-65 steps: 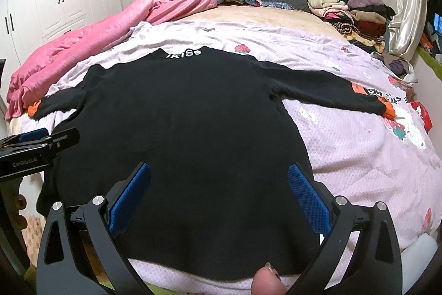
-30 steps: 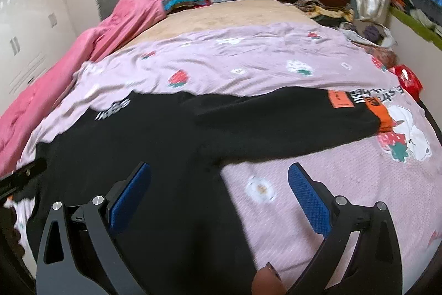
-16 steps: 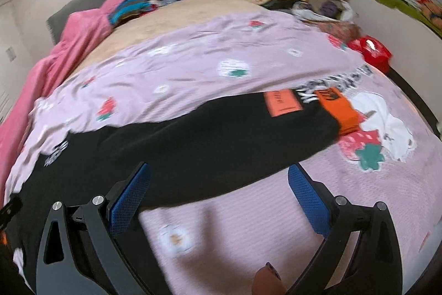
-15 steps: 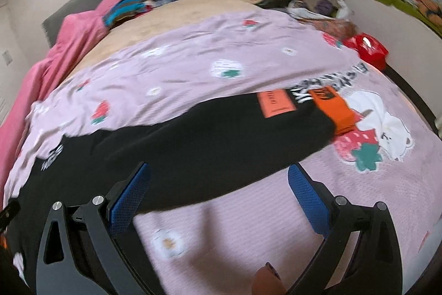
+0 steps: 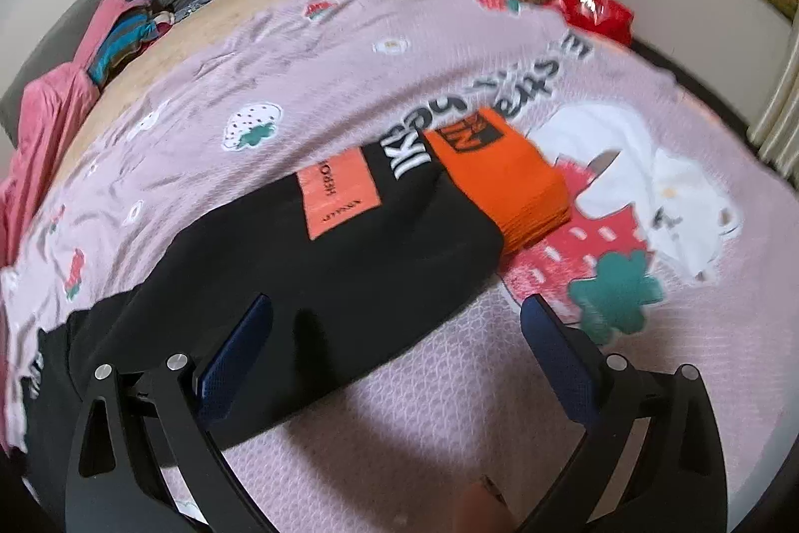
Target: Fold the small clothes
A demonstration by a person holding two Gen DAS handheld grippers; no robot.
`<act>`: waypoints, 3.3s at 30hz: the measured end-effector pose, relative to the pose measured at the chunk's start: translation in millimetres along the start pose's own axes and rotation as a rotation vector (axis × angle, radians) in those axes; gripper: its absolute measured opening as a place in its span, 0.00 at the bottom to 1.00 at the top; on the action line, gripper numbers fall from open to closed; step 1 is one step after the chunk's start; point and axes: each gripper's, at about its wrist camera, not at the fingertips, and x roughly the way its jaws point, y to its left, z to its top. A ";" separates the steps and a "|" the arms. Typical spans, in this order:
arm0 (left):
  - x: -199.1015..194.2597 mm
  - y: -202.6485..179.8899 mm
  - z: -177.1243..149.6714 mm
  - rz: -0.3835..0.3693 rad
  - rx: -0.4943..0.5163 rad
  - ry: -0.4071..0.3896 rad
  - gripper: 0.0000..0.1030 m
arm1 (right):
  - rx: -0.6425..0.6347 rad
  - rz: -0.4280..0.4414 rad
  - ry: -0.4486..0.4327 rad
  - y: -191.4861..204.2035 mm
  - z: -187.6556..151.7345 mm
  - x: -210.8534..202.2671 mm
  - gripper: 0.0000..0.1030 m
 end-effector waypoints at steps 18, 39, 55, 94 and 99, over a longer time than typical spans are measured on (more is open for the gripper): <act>27.6 -7.2 19.4 -0.033 -0.020 0.036 0.92 | 0.154 0.338 -0.197 -32.4 29.4 -23.3 0.12; -31.1 65.5 48.2 -0.103 -0.172 -0.067 0.92 | -0.304 0.678 -0.341 135.8 -11.7 -151.1 0.11; -49.0 148.1 25.1 -0.197 -0.313 -0.029 0.92 | -0.606 0.706 -0.279 260.7 -122.5 -168.3 0.12; -31.1 84.7 -12.7 -0.360 -0.117 0.015 0.05 | -0.558 0.520 -0.167 176.4 -134.5 -150.6 0.44; -66.1 112.0 1.6 -0.337 -0.143 -0.073 0.05 | -0.562 0.519 -0.191 181.6 -128.3 -153.1 0.44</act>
